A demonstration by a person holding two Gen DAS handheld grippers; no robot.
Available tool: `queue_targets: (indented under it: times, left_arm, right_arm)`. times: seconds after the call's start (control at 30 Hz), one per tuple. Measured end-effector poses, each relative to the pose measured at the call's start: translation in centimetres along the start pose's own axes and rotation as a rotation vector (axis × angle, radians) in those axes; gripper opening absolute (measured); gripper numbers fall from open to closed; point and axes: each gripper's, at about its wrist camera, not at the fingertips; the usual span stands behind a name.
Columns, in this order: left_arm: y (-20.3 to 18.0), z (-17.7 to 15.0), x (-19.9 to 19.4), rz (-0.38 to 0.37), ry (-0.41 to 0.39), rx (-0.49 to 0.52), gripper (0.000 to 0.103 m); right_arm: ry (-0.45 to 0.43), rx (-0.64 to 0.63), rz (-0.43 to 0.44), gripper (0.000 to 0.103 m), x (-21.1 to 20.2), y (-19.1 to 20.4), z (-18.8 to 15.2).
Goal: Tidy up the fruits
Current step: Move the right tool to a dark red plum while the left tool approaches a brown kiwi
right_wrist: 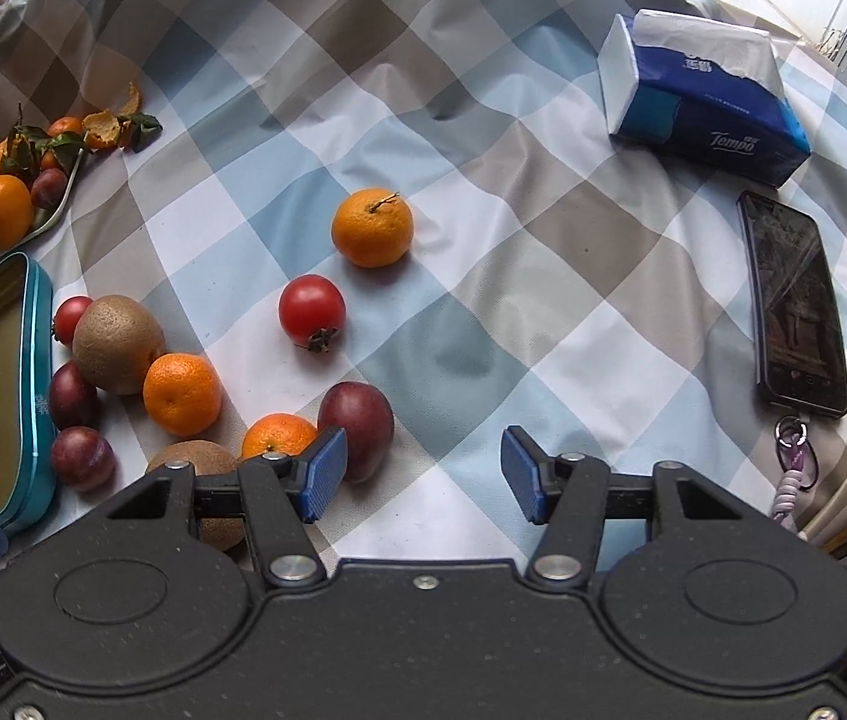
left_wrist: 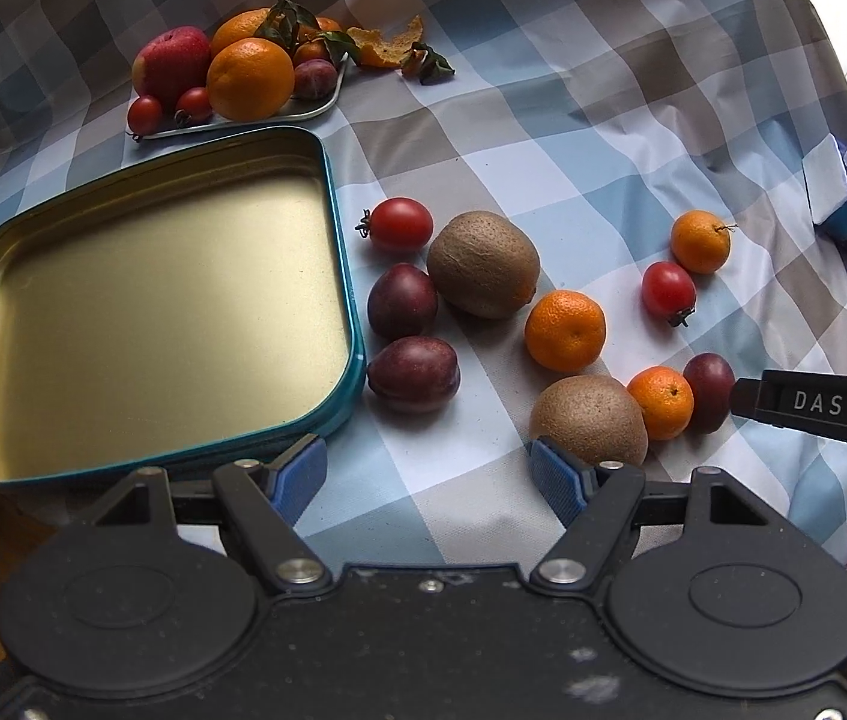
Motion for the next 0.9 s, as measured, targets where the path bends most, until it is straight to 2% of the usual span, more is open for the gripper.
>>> queue_targets:
  times: [0.2, 0.37, 0.63, 0.77, 0.83, 0.87, 0.9]
  left_arm:
    - [-0.4, 0.0, 0.2, -0.004, 0.009, 0.005, 0.078]
    - [-0.4, 0.0, 0.3, -0.003, 0.018, 0.0, 0.078]
    - [-0.4, 0.1, 0.5, -0.009, 0.024, -0.006, 0.077]
    - [-0.5, 0.2, 0.5, -0.008, 0.022, -0.007, 0.078]
    - [-0.5, 0.1, 0.5, -0.004, 0.02, -0.007, 0.077]
    - [-0.5, 0.1, 0.5, -0.002, 0.02, -0.007, 0.077]
    - [-0.5, 0.1, 0.5, -0.001, 0.017, -0.007, 0.077]
  right_arm:
    - [-0.031, -0.062, 0.012, 0.061, 1.3, 1.5, 0.8]
    - [-0.045, -0.103, -0.031, 0.061, 2.0, 2.1, 0.9]
    - [0.004, 0.011, 0.057, 0.062, 3.4, -0.8, 0.9]
    - [-0.03, -0.124, -0.021, 0.062, 3.6, 1.0, 0.1]
    - [-0.049, -0.144, -0.076, 0.075, 3.7, 1.3, -0.1]
    - [-0.044, -0.117, -0.089, 0.082, 3.8, 0.9, 0.1]
    - [-0.033, -0.078, -0.084, 0.086, 3.9, 0.3, 0.2]
Point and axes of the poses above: each gripper's, at about its wrist camera, not at the fingertips, and x roughly the way its jaws point, y to its left, z to its top, and after that the axes turned 6 degrees about z, right-handed
